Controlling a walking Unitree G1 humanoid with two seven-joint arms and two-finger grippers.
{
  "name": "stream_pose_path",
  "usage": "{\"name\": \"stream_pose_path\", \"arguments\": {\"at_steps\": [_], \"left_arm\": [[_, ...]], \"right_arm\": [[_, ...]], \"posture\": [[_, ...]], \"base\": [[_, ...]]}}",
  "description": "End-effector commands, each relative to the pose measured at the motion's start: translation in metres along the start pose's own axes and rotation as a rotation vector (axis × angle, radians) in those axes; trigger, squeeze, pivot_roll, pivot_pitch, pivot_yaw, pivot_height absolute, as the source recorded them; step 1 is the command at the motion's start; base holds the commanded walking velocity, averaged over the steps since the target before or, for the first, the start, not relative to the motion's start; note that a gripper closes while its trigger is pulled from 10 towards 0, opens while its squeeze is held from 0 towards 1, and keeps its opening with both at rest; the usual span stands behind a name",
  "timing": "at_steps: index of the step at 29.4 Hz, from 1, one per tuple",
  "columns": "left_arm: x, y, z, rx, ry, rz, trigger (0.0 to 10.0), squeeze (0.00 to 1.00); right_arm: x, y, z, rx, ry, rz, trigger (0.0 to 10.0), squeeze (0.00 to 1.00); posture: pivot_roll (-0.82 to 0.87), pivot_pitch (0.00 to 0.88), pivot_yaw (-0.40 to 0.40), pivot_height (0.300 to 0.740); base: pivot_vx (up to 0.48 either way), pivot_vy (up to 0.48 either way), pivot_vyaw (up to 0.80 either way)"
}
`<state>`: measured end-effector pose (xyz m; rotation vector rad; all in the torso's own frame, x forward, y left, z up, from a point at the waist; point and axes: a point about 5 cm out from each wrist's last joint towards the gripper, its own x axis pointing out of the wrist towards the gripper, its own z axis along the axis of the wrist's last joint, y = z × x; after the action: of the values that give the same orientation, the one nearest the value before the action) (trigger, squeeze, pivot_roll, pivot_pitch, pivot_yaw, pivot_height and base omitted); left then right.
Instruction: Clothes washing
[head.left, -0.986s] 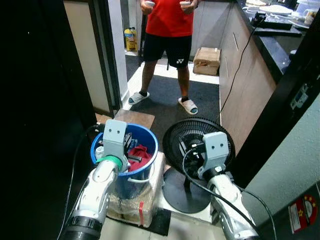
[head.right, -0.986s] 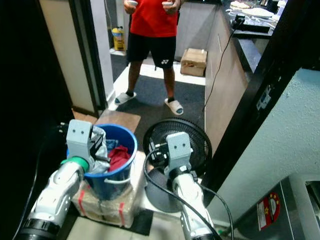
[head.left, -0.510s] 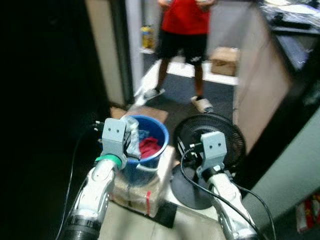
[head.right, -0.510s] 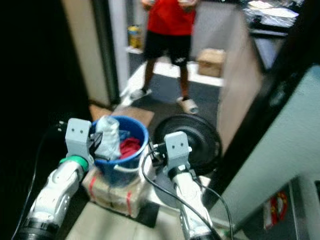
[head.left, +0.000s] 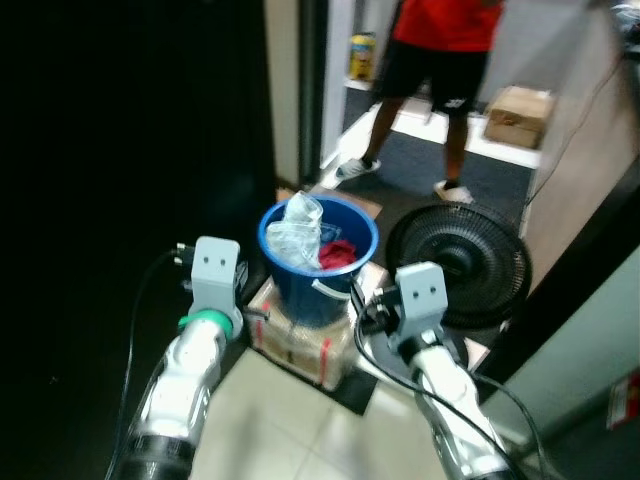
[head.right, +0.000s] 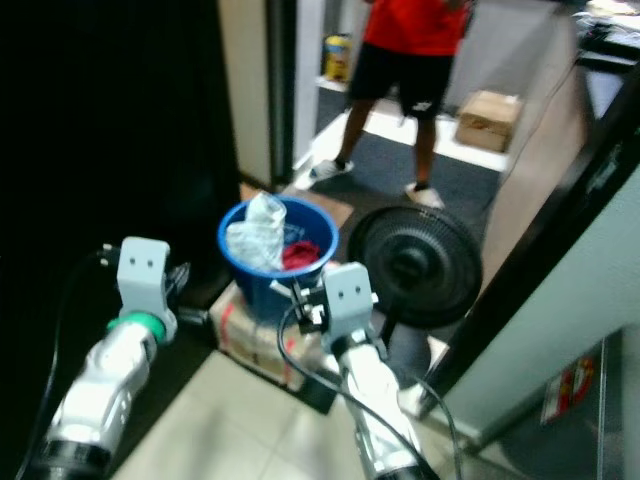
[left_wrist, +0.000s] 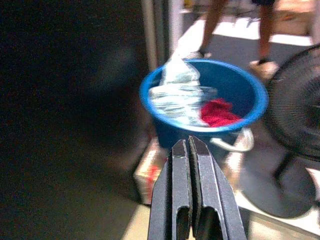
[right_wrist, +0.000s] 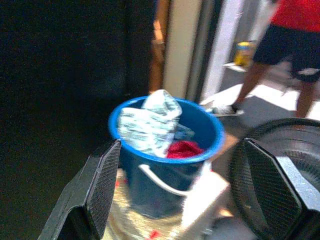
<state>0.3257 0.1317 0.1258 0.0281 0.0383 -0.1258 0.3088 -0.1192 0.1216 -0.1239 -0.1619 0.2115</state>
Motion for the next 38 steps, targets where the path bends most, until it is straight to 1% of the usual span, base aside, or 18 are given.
{"name": "stream_pose_path", "arguments": {"at_steps": [1, 12, 19, 22, 23, 24, 26, 27, 28, 29, 30, 32, 33, 34, 35, 36, 37, 38], "left_arm": [[0.000, -0.001, -0.003, 0.014, 0.012, -0.005, 10.0, 0.00], [0.000, -0.001, -0.004, 0.010, 0.013, -0.001, 10.0, 0.00], [-0.001, -0.005, -0.001, 0.063, -0.015, -0.030, 10.0, 0.00], [-0.002, -0.004, -0.003, 0.074, -0.005, -0.029, 10.0, 0.00], [-0.002, -0.003, -0.008, 0.070, 0.011, -0.029, 10.0, 0.00], [-0.002, -0.003, -0.008, 0.070, 0.011, -0.029, 10.0, 0.00], [-0.005, 0.002, -0.024, 0.050, 0.070, -0.017, 10.0, 0.00], [-0.005, 0.002, -0.024, 0.050, 0.070, -0.017, 10.0, 0.00], [-0.008, 0.006, -0.037, 0.051, 0.118, 0.000, 10.0, 0.00], [-0.012, 0.011, -0.051, 0.054, 0.168, 0.020, 10.0, 0.00], [-0.019, 0.019, -0.070, 0.075, 0.232, 0.050, 10.0, 0.00], [-0.019, 0.019, -0.070, 0.075, 0.232, 0.050, 10.0, 0.00], [-0.025, 0.025, -0.084, 0.094, 0.282, 0.071, 10.0, 0.00], [-0.025, 0.025, -0.084, 0.094, 0.282, 0.071, 10.0, 0.00], [-0.034, 0.031, -0.099, 0.102, 0.335, 0.089, 10.0, 0.00], [-0.034, 0.031, -0.099, 0.102, 0.335, 0.089, 10.0, 0.00], [-0.042, 0.035, -0.110, 0.105, 0.372, 0.104, 10.0, 0.00], [-0.042, 0.035, -0.110, 0.105, 0.372, 0.104, 10.0, 0.00]], "right_arm": [[-0.002, -0.003, -0.003, 0.007, 0.009, -0.017, 10.0, 0.00], [-0.003, -0.002, -0.002, 0.010, 0.005, -0.013, 10.0, 0.00], [-0.003, 0.000, -0.004, 0.013, 0.009, -0.002, 10.0, 0.00], [-0.003, 0.001, -0.006, 0.014, 0.017, 0.000, 10.0, 0.00], [-0.005, 0.001, -0.012, 0.008, 0.040, -0.001, 10.0, 0.00], [-0.005, 0.001, -0.012, 0.008, 0.040, -0.001, 10.0, 0.00], [-0.010, 0.000, -0.029, 0.022, 0.115, -0.023, 10.0, 0.00], [-0.010, 0.000, -0.029, 0.022, 0.115, -0.023, 10.0, 0.00], [-0.014, -0.003, -0.041, 0.028, 0.173, -0.048, 10.0, 0.00], [-0.019, -0.007, -0.054, 0.061, 0.235, -0.080, 10.0, 0.00], [-0.027, -0.014, -0.073, 0.110, 0.332, -0.147, 10.0, 0.00], [-0.027, -0.014, -0.073, 0.110, 0.332, -0.147, 10.0, 0.00], [-0.035, -0.019, -0.087, 0.146, 0.404, -0.196, 10.0, 0.00], [-0.035, -0.019, -0.087, 0.146, 0.404, -0.196, 10.0, 0.00], [-0.045, -0.023, -0.100, 0.156, 0.470, -0.226, 10.0, 0.00], [-0.045, -0.023, -0.100, 0.156, 0.470, -0.226, 10.0, 0.00], [-0.053, -0.026, -0.108, 0.155, 0.508, -0.235, 10.0, 0.00], [-0.053, -0.026, -0.108, 0.155, 0.508, -0.235, 10.0, 0.00]], "posture": [[0.03, 0.000, 0.037, 0.740], [0.02, 0.000, 0.037, 0.740], [0.03, 0.001, 0.037, 0.740], [0.03, 0.000, 0.037, 0.740], [0.03, 0.000, 0.036, 0.740], [0.03, 0.000, 0.036, 0.740], [0.03, 0.000, 0.035, 0.740], [0.03, 0.000, 0.035, 0.740], [0.03, 0.000, 0.031, 0.740], [0.03, 0.000, 0.031, 0.740], [0.03, 0.000, 0.030, 0.740], [0.03, 0.000, 0.030, 0.740], [0.03, 0.000, 0.028, 0.740], [0.03, 0.000, 0.028, 0.740], [0.03, 0.000, 0.027, 0.740], [0.03, 0.000, 0.027, 0.740], [0.03, 0.000, 0.021, 0.740], [0.03, 0.000, 0.021, 0.740]], "base": [[0.000, 0.000, 0.00], [0.000, 0.000, 0.00], [0.000, 0.000, 0.00], [0.000, 0.000, 0.00], [0.000, 0.000, 0.00], [0.000, 0.000, 0.00], [0.000, 0.000, 0.00], [0.000, 0.000, 0.00], [0.000, 0.000, 0.00], [0.000, 0.000, 0.00], [0.000, 0.000, 0.00], [0.000, 0.000, 0.00], [0.000, 0.000, 0.00], [0.000, 0.000, 0.00], [0.000, 0.000, 0.00], [0.000, 0.000, 0.00], [0.000, 0.000, 0.00], [0.000, 0.000, 0.00]]}}
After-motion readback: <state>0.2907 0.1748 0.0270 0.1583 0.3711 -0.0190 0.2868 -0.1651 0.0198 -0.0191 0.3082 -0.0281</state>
